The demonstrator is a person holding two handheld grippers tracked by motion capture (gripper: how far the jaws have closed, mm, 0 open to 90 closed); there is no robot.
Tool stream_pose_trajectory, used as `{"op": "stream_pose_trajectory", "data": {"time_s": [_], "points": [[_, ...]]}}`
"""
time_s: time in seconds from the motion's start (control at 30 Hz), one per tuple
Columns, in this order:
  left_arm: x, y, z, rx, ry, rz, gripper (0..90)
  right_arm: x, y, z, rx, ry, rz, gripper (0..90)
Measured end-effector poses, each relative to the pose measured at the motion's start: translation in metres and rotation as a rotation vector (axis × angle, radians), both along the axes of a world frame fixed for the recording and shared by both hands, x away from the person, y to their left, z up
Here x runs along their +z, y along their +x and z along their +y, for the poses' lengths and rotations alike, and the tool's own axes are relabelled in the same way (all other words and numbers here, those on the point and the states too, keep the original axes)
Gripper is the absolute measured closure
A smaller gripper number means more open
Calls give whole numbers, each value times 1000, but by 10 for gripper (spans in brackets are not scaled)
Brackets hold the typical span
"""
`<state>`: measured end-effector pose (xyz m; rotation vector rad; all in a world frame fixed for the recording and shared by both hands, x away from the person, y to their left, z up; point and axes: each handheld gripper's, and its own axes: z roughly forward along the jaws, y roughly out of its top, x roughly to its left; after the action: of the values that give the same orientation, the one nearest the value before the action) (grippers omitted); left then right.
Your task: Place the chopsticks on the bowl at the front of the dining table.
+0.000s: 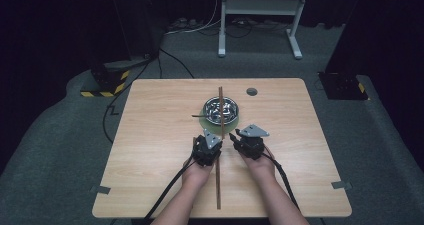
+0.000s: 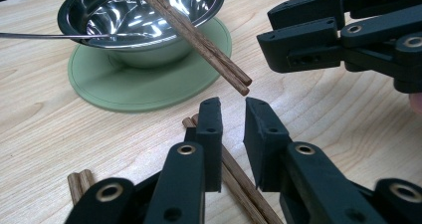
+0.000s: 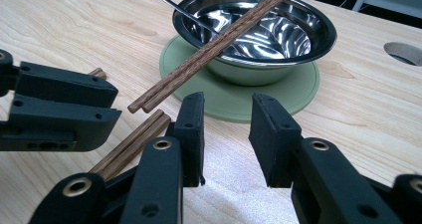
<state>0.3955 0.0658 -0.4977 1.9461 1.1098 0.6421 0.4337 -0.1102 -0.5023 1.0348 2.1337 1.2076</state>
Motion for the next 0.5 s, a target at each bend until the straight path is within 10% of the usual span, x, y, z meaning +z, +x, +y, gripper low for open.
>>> {"op": "stream_pose_trajectory", "data": {"time_s": [0.5], "points": [[0, 3, -3, -9, 5, 2, 803, 0, 0, 0, 2, -5, -4, 666]]}}
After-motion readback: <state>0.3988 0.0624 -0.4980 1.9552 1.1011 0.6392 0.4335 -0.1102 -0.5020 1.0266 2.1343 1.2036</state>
